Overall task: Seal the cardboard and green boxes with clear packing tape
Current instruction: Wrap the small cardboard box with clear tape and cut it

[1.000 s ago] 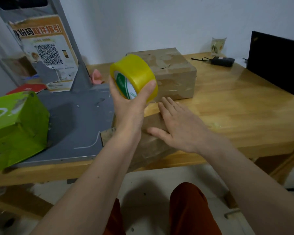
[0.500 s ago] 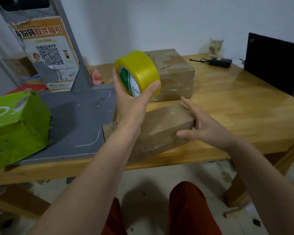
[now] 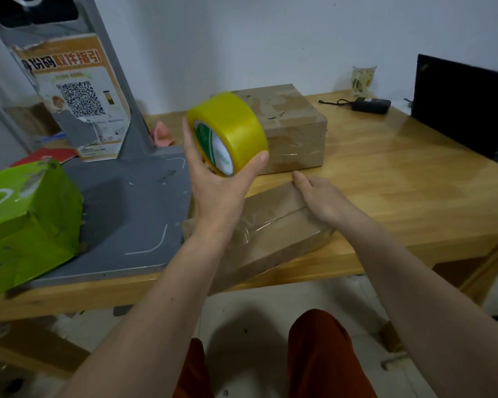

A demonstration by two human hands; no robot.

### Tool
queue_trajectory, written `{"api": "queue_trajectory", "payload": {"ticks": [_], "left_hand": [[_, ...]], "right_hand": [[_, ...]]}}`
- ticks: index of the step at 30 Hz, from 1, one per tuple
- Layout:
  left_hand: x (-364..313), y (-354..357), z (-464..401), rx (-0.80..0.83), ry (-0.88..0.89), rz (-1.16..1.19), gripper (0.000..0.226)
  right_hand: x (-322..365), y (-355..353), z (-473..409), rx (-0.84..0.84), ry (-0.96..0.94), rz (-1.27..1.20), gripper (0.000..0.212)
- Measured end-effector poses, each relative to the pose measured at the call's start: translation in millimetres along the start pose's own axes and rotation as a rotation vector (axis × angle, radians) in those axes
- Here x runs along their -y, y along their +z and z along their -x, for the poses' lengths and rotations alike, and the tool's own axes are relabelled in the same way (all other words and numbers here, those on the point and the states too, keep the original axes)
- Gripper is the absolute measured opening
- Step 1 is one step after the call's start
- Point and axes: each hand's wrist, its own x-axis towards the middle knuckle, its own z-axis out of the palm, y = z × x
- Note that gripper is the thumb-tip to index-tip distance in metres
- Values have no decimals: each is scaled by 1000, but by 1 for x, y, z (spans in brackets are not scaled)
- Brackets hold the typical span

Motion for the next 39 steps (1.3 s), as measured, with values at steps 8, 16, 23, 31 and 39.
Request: {"api": "queue_trajectory", "payload": {"ticks": [8, 16, 23, 31, 39], "left_hand": [[23, -3, -3, -14, -71, -2, 116], [28, -3, -6, 19, -134, -18, 119], [22, -4, -7, 5, -182, 32, 122], [18, -32, -4, -43, -190, 98, 120], [20, -67, -3, -147, -290, 332, 111]], "right_hand": [[12, 27, 19, 133, -373, 745, 83], [9, 20, 53, 159, -430, 825, 104], [2, 20, 61, 71, -547, 853, 105], [-1, 16, 54, -9, -603, 730, 61], [23, 28, 61, 32, -525, 620, 58]]}}
